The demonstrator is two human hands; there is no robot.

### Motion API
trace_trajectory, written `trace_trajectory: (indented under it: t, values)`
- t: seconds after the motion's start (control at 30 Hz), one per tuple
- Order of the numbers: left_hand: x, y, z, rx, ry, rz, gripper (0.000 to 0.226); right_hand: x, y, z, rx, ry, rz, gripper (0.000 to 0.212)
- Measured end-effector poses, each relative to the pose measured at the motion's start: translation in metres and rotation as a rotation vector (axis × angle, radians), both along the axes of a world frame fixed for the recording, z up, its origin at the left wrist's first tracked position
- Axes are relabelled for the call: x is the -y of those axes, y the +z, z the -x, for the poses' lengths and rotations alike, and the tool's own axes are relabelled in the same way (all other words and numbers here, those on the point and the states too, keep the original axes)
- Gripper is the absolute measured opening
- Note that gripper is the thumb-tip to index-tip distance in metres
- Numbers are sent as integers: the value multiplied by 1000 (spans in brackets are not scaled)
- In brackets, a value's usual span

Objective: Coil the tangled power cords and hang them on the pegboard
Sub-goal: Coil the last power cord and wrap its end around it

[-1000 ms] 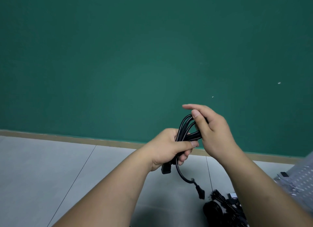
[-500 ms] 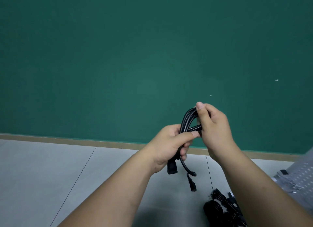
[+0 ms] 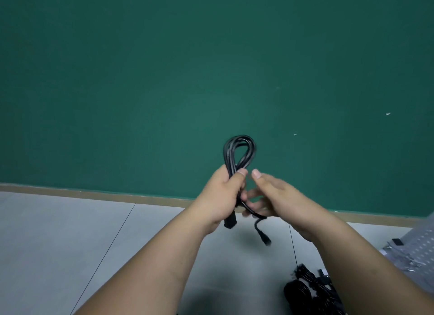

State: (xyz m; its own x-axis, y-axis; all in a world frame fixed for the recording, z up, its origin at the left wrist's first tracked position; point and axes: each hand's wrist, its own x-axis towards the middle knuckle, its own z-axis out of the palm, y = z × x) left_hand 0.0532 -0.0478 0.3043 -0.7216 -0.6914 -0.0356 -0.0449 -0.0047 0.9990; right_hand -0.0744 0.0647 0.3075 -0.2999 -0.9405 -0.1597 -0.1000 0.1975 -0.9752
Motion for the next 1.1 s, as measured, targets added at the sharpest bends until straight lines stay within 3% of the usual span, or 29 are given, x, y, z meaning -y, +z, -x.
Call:
trace_trajectory:
  t: [0.1, 0.2, 0.27, 0.4, 0.53, 0.63, 0.7, 0.8, 0.9, 0.97, 1.1]
  values:
    - [15, -1, -3, 9, 176, 30, 19, -2, -3, 2, -173, 149, -10, 33]
    - [24, 0, -6, 141, 261, 128, 15, -2, -5, 12, -350, 91, 80, 6]
    - [30, 0, -11, 267, 261, 195, 16, -5, -3, 18, -507, 8, 152, 10]
    - [33, -5, -17, 404, -20, 212, 16, -9, 4, 22, -741, -101, 317, 13]
    - [16, 0, -13, 330, -284, 62, 51, -11, 7, 27, -809, -190, 387, 15]
    - [3, 13, -9, 239, -340, -166, 74, -13, 13, 31, -803, -257, 438, 15]
    - [-1, 16, -10, 253, -435, -149, 72, -14, 16, 32, -793, -287, 453, 20]
    - [-4, 18, -15, 438, -609, 137, 30, -17, 21, 34, -833, -236, 469, 21]
    - [-6, 15, -19, 623, -685, 514, 17, -19, 19, 38, -789, -86, 404, 13]
    - [-9, 14, -19, 531, -724, 601, 18, -22, 16, 46, -671, -6, 296, 8]
    - [-13, 21, -21, 281, -640, 402, 11, -32, 18, 60, -258, 49, 189, 12]
